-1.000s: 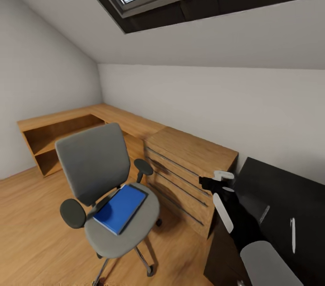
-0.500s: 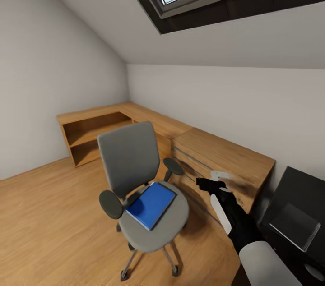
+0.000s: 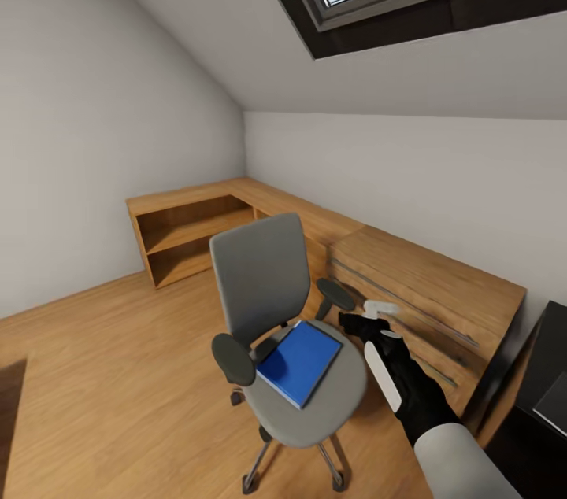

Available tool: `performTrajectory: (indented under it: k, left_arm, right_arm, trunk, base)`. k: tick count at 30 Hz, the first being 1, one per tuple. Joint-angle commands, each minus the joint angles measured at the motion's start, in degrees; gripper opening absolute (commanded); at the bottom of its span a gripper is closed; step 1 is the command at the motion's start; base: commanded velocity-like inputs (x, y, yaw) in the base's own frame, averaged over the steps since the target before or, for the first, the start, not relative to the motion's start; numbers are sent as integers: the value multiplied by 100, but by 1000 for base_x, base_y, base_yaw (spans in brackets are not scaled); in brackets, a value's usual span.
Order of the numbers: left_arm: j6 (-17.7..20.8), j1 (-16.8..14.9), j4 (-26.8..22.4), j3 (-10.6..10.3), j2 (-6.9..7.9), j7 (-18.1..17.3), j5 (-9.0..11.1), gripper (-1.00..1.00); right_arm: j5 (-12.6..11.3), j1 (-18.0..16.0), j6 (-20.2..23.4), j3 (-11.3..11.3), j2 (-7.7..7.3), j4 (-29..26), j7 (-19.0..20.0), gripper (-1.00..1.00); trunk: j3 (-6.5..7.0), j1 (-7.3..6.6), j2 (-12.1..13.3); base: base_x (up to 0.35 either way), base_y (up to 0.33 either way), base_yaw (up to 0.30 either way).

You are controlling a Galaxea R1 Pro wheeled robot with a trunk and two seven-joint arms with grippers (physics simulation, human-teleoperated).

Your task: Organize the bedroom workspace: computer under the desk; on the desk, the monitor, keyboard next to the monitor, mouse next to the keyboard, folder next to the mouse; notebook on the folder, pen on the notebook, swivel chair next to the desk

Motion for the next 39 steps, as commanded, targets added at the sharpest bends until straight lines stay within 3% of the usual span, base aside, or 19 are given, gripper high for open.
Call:
performTrajectory:
  k: [1,7,11,21,39]
  left_arm:
    - [-19,-2,0,-13,1,11,60,100]
    - [-19,-2,0,-6,6,11,65,100]
    - [-19,-2,0,5,7,11,68,100]
    - [-25,-2,0,22,7,14,71,100]
    - [-28,-2,0,19,4,19,69,100]
  right_arm:
    - [-60,1,16,21,-2,-8,-52,100]
    - [-60,18,10,429,-7,1,-58,100]
    - [-74,20,7,513,-8,2,-63,100]
    - [-104,20,5,546,3,2,-68,100]
    - [-92,20,-125,536,-12,2,-74,100]
  trunk:
    - [-6,1,-4]
    - [-6,1,-4]
    - [-6,1,-4]
    - [-6,1,-4]
    - [-15,1,-4]
  base:
    - [48,43,2]
    - [14,12,0]
    - [2,2,0]
    - [0,0,2]
    - [0,0,186]
